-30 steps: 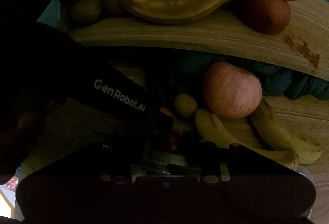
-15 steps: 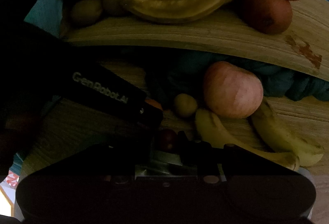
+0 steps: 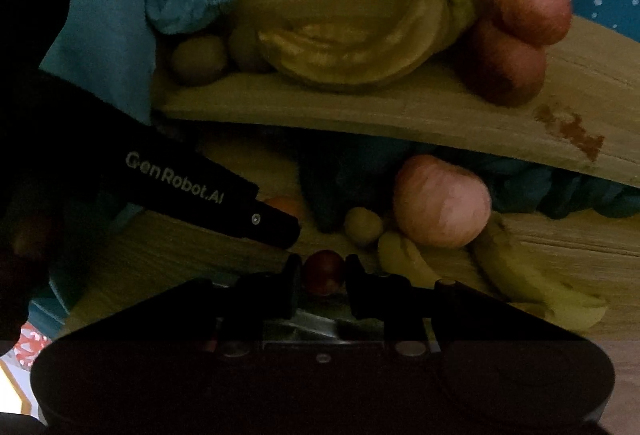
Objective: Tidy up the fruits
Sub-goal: 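Grasp a small orange with the left tool while the right tool grasps a small red fruit, then lower the orange onto the tray with the left tool while the right tool lowers the red fruit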
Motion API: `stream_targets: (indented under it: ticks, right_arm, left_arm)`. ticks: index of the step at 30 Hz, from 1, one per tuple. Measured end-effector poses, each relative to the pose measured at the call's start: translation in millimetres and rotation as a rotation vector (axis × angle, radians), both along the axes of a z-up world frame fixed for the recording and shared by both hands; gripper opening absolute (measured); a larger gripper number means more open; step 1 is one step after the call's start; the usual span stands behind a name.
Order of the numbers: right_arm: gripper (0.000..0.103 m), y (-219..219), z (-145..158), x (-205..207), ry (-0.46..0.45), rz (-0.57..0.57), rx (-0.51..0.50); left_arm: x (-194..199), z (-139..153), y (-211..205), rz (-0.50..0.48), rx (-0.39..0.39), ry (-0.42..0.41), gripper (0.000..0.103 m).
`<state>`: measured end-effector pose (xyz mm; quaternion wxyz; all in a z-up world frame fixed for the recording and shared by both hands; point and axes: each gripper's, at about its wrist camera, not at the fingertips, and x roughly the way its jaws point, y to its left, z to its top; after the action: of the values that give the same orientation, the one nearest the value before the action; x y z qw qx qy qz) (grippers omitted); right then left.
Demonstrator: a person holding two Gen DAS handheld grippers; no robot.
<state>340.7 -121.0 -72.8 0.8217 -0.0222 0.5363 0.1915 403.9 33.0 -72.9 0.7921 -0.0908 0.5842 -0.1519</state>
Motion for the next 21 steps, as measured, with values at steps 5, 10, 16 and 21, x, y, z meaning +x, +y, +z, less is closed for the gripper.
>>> stream_targets:
  ticks: [5,10,16,21]
  right_arm:
    - [0.024,-11,19,-14,-0.041,-0.007,0.013]
    - [0.024,-23,33,-28,-0.074,-0.029,0.019]
    - [0.024,-41,46,-50,-0.098,-0.056,0.022]
    - [0.024,-55,52,-68,-0.098,-0.061,0.016]
  left_arm:
    - [-15,11,-10,-0.001,0.004,-0.027,0.032]
    - [-35,18,-24,-0.018,0.004,-0.047,0.032]
    - [-62,23,-38,-0.041,0.002,-0.055,0.032]
    - [-80,26,-49,-0.046,-0.005,-0.057,0.032]
